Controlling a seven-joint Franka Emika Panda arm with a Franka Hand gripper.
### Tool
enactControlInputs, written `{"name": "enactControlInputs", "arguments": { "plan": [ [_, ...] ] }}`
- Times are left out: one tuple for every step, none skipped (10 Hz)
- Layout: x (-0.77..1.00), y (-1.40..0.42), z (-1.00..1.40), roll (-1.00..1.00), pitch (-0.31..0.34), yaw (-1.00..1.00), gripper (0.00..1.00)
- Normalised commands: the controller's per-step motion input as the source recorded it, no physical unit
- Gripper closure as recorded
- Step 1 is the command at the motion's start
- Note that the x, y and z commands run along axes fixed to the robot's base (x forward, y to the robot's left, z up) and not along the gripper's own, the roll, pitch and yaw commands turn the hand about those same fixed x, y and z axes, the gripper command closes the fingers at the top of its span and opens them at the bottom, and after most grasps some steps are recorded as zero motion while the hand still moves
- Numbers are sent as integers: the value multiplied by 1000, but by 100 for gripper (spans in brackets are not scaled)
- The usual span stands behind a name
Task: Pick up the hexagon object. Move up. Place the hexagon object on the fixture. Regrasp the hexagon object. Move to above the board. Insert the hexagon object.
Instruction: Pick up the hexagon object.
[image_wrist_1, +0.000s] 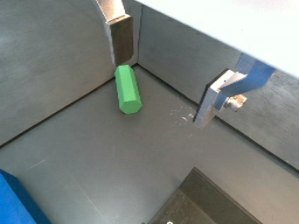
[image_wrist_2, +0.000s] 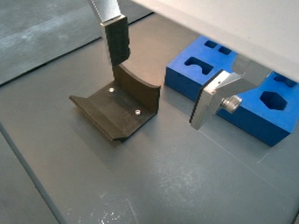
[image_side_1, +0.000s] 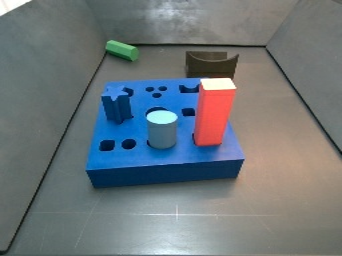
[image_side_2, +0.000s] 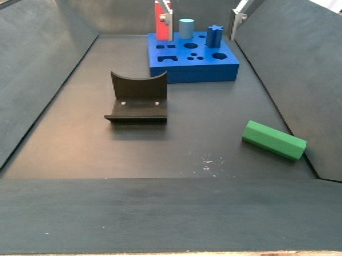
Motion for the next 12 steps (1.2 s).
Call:
{"name": "enactControlInputs", "arguments": {
  "plan": [
    [-20,0,-97,0,0,0,0],
    [0,0,0,-7,0,0,0],
    [-363,126,-177,29,-44,271,0],
    [-317,317,-671,0,-107,757,0],
    [-323,223,-911,6,-147,803,0],
    [-369,214,-966,41,-159,760,0],
    [-406,211,-991,59,-159,726,0],
    [-429,206,-1000,76,-156,697,0],
    [-474,211,-1000,90,-147,637,0],
    [-571,331,-1000,86,-151,477,0],
    [-560,474,-1000,57,-126,314,0],
    [-589,566,-1000,30,-89,194,0]
  ]
}}
